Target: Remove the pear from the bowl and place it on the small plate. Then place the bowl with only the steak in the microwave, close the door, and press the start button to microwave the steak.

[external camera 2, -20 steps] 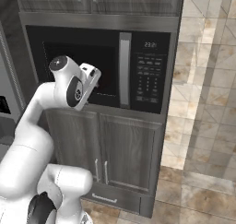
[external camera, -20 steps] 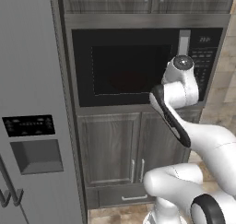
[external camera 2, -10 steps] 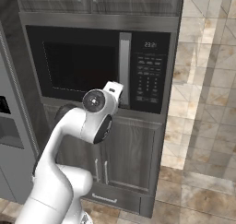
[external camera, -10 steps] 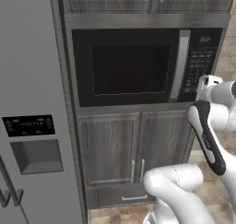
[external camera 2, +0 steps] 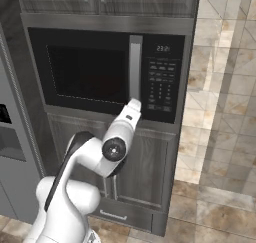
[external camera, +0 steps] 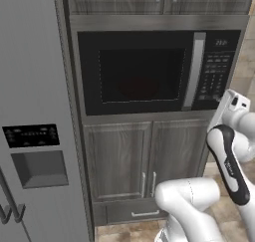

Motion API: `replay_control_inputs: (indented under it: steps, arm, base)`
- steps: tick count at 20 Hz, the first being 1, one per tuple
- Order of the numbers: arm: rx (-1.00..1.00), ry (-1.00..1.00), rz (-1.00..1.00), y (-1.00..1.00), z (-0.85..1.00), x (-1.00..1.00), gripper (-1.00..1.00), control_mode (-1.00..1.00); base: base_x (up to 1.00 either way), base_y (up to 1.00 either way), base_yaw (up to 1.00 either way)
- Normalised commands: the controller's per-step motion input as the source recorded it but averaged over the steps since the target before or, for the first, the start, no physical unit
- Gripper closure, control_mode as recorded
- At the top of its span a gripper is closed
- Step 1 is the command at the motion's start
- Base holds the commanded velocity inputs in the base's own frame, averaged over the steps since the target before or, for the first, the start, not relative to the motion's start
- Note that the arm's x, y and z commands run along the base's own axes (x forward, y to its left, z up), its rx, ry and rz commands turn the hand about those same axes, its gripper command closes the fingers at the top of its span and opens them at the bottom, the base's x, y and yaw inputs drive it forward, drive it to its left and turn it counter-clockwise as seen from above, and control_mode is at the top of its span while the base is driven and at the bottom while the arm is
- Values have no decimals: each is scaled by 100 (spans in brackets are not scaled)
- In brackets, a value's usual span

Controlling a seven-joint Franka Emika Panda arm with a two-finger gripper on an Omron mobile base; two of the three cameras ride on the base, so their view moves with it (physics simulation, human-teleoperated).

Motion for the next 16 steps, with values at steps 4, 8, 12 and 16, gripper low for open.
replay_control_inputs:
  steps: [4,8,12,16]
  arm:
    - [12,-18,7,-39,0,1,-100,-100]
    - [8,-2,10,-4,-4,28,-100,-100]
    - [4,0,8,0,0,50,-100,-100]
    - [3,0,6,-4,-6,42,-100,-100]
  base:
    - [0,0,0]
    - [0,0,0]
    - [0,0,0]
    - [0,0,0]
